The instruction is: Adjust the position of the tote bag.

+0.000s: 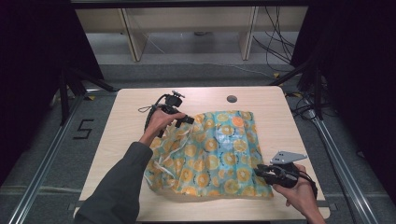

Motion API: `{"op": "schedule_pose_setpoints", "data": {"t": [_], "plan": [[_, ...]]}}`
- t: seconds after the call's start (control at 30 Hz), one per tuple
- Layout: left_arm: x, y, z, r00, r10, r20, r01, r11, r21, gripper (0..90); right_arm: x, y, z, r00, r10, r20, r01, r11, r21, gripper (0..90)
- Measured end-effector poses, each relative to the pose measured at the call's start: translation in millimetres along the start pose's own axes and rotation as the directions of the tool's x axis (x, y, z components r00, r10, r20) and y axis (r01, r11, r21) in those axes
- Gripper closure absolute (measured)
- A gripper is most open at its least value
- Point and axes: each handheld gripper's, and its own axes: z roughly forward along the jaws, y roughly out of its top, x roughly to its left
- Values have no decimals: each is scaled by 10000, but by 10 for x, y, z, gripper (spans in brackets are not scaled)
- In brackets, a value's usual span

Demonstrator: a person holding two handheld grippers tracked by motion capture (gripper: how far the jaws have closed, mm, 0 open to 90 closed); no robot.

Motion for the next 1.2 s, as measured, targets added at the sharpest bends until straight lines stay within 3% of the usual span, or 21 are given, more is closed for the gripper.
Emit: {"op": "schedule_pose_setpoints", "data": {"t": [0.03,0.07,0.1,0.27,0.3,0.37,0.4,0.43,0.5,0.53,0.57,0.63,0.73,0.8,0.87,0.9,1.07,1.1,1.13,1.17,1.2], "plan": [[22,28,74,9999,-123,-4,123,9998,132,161,23,-14,-9,9998,187,-81,-187,9998,45,739],[21,40,118,9994,-333,-62,333,9994,110,161,28,-41,-11,9999,51,-119,-50,10000,69,742],[38,59,154,9997,-214,-77,217,9990,402,161,32,-55,-8,9998,21,-177,-20,10000,74,749],[-23,73,426,9976,-671,165,652,9930,985,185,72,-106,27,9991,31,-434,-19,9996,281,756],[-29,67,482,9996,-90,-273,119,9938,1102,224,106,-106,16,9984,174,-543,-154,9992,372,754],[-77,36,509,9991,-201,-386,249,9913,1289,456,117,-105,13,9983,93,-569,-78,9996,256,748],[-77,36,509,9991,-201,-386,249,9913,1289,523,117,-105,13,9983,93,-569,-78,9996,256,748],[-54,40,478,9963,701,-505,-641,9918,1107,678,121,-111,8,9984,85,-561,-72,9997,232,746],[-50,29,441,9947,915,-478,-863,9911,1013,727,107,-112,8,9986,-59,-516,70,9998,203,746],[-50,15,417,9915,1166,-575,-1100,9880,1082,812,107,-119,7,9985,-41,-552,53,9998,202,746],[-32,3,356,9858,1506,-744,-1418,9836,1116,859,135,-128,-7,9978,277,-599,-254,9989,391,746],[-5,-1,314,9848,1543,-796,-1467,9847,938,867,117,-129,-5,9982,-16,-606,32,9996,269,746],[41,-43,220,9859,1422,-882,-1366,9884,662,878,141,-142,-31,9979,-67,-652,80,9998,194,746],[59,-82,176,9848,1476,-917,-1418,9876,666,880,184,-152,-49,9969,161,-766,-139,9995,295,761],[101,-137,121,9849,1559,-749,-1526,9871,482,880,211,-164,-47,9960,104,-882,-73,9994,347,798],[126,-187,93,9850,1493,-865,-1461,9883,428,880,201,-164,-31,9946,-284,-994,317,9990,319,816],[227,-292,25,9885,1277,-808,-1259,9917,281,880,322,-168,0,9900,-273,-1383,385,9961,791,878],[261,-334,-12,9882,1338,-751,-1313,9906,375,880,368,-178,46,9851,-588,-1615,710,9950,707,885],[261,-334,-12,9882,1338,-751,-1313,9906,375,880,368,-178,46,9851,-588,-1615,710,9950,707,885],[269,-376,-47,9881,1282,-851,-1269,9917,208,880,444,-188,79,9796,-698,-1887,942,9879,1235,885],[269,-376,-47,9881,1282,-851,-1269,9917,208,879,455,-189,107,9776,-937,-1887,1187,9849,1262,885]]}}
